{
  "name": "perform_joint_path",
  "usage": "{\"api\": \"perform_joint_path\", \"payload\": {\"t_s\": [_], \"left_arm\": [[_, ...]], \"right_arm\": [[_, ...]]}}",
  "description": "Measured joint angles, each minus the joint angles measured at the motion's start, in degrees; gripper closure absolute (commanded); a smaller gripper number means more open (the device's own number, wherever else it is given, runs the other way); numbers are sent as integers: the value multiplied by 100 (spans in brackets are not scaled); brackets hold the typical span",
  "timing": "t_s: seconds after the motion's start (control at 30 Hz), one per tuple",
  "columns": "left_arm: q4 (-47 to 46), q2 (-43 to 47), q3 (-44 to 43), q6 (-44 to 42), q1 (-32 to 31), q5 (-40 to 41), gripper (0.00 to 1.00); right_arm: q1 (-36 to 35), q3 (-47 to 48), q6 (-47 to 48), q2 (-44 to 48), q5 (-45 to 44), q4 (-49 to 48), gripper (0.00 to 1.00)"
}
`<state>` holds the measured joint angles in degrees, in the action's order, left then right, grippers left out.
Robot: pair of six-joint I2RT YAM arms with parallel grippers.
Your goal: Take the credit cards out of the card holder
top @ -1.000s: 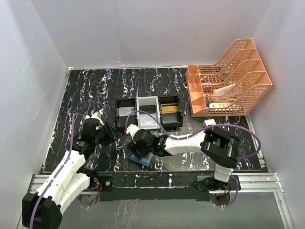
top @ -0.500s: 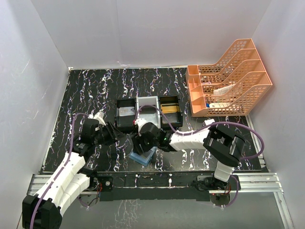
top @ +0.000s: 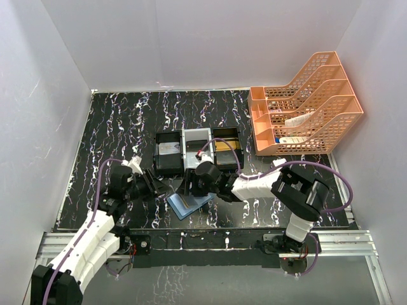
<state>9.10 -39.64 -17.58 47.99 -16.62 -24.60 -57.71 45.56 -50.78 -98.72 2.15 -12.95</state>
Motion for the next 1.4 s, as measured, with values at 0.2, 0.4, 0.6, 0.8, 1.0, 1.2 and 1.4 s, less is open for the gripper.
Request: {"api": "perform_joint_path", "payload": {"t_s": [0.2,0.4,0.6,0.8,1.0,1.2,1.4], "left_arm": [[-234,181,251,168,-24,-398,66],[-697,-243,481,378,-356,-649,67],[-927,-616,535,553,-804,-461,63],[-1235,-693,752,809,-990,-164,61],[-2035,-938,1078,1145,-1139,-35,63],[-1749,-1045,1038,1163,-1226,280,67],[-907,-769,748,1088,-1248,859,60]], "right_arm": [[2,-129,-780,2,-262,-227,53],[-2,-273,-1198,0,-402,-472,52],[-2,-317,-1340,0,-452,-553,52],[-2,-387,-1392,2,-461,-684,52],[-2,-428,-1401,2,-459,-772,53],[0,-564,-1414,2,-400,-1023,53],[2,-619,-1423,55,-393,-1027,54]]}}
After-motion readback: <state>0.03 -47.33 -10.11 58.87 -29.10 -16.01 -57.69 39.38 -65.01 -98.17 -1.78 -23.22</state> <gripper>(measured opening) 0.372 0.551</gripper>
